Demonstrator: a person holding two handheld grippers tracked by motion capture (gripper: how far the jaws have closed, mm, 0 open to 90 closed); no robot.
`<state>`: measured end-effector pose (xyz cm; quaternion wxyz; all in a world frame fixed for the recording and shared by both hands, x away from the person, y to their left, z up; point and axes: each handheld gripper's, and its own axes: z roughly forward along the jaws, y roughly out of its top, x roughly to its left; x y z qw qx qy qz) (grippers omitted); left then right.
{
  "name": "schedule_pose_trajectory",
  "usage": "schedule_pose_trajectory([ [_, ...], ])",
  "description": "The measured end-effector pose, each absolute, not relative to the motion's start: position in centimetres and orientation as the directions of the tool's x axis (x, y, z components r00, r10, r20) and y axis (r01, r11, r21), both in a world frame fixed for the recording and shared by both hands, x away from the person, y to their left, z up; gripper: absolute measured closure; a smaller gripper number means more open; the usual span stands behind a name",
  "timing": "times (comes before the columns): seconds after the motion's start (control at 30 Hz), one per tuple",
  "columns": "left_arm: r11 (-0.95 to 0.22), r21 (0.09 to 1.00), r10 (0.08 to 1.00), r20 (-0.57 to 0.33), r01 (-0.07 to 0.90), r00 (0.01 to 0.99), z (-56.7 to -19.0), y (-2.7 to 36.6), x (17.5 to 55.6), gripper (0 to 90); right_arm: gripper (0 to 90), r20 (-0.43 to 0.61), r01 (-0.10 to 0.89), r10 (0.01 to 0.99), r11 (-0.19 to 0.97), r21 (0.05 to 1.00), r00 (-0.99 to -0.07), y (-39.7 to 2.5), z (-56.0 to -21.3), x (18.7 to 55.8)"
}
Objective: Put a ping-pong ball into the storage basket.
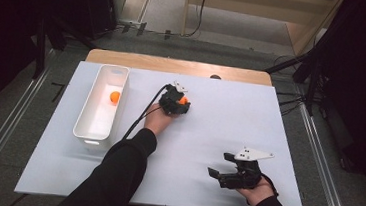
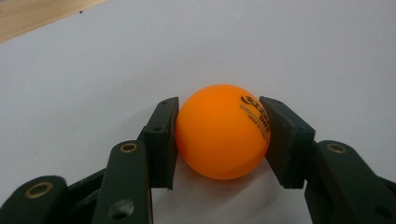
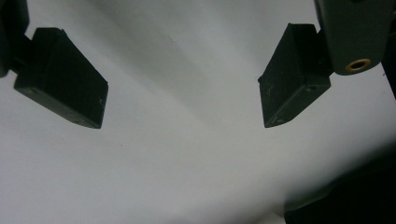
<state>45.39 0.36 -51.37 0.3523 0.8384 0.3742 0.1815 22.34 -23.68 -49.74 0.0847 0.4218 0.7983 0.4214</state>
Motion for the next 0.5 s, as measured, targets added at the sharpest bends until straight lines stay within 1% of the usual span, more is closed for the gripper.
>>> schedule_pose_trajectory([
  [0.33,-0.461,0.729,0.758,0.026,0.507,0.652,-51.31,0.44,45.51,51.1,14.1,0.225,0.603,0.745,0.282,0.747,-0.628,-23.72,-49.71,22.32],
  [0.5,-0.431,0.725,0.766,-0.021,0.538,0.642,-51.05,0.90,45.81,51.0,14.2,0.223,0.603,0.750,0.279,0.747,-0.623,-23.76,-49.74,22.35],
])
